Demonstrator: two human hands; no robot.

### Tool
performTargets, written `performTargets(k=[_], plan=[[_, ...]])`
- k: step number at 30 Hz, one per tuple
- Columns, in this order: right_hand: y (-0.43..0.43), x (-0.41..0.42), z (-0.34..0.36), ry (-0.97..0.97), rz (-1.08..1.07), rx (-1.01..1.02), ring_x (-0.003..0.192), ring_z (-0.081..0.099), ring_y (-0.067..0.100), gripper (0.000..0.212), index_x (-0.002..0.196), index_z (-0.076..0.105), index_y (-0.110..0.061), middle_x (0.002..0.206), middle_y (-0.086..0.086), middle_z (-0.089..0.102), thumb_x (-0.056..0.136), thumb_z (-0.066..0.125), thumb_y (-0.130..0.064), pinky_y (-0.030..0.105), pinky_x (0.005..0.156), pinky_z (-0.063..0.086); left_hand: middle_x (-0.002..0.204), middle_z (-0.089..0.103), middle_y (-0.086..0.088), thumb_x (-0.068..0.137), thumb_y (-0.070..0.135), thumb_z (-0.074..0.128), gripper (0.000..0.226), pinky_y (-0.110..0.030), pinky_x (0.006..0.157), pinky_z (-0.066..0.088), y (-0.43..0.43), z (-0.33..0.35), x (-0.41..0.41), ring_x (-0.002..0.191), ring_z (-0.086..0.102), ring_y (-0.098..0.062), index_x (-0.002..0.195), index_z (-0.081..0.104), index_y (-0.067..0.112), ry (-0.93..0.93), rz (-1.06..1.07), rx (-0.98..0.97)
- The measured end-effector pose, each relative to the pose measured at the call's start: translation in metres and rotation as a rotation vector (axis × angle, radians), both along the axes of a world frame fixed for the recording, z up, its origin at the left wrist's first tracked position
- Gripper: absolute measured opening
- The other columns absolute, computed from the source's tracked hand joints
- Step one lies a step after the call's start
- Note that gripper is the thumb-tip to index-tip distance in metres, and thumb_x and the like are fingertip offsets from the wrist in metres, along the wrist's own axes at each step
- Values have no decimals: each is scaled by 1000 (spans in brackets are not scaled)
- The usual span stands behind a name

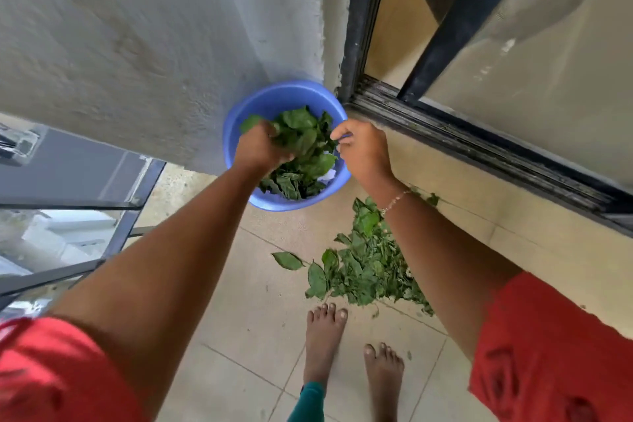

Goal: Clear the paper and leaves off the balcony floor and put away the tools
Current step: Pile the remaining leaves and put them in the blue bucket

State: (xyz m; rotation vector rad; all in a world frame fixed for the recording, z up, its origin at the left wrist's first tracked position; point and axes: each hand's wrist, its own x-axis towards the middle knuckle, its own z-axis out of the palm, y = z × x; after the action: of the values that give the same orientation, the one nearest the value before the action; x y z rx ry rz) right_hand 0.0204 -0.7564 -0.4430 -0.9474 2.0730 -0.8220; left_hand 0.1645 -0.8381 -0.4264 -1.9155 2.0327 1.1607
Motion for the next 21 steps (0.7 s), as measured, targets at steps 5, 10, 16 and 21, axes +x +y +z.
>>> performTargets(k=[5,10,16,21], plan=[[75,-45,-15,78,-132,-20,82,66,16,20,95,67,1,94,13,70,82,56,11,32,75,57,112,56,-19,78,13,63,37,-45,81,45,55,-8,-10,106,51,-38,114,56,6,-109,-254,-460],[173,-104,-93,137,-183,273,86,66,19,22,95,69,-7,97,12,71,81,59,7,34,82,54,104,58,-13,73,8,69,37,-34,72,50,149,-63,-40,97,48,-25,108,57,11,302,-684,-401],[208,-139,-186,95,177,667,130,38,35,88,144,33,-24,148,19,24,70,79,-13,35,103,38,154,5,-23,77,33,74,100,-46,108,35,187,-181,-83,141,13,-38,150,6,21,-175,-675,119],[208,-138,-232,184,203,725,138,20,42,109,148,10,-37,155,17,-5,68,82,-22,49,106,36,151,7,-24,76,25,76,107,-47,101,41,186,-242,-120,137,20,-39,149,-2,31,-307,-692,67]])
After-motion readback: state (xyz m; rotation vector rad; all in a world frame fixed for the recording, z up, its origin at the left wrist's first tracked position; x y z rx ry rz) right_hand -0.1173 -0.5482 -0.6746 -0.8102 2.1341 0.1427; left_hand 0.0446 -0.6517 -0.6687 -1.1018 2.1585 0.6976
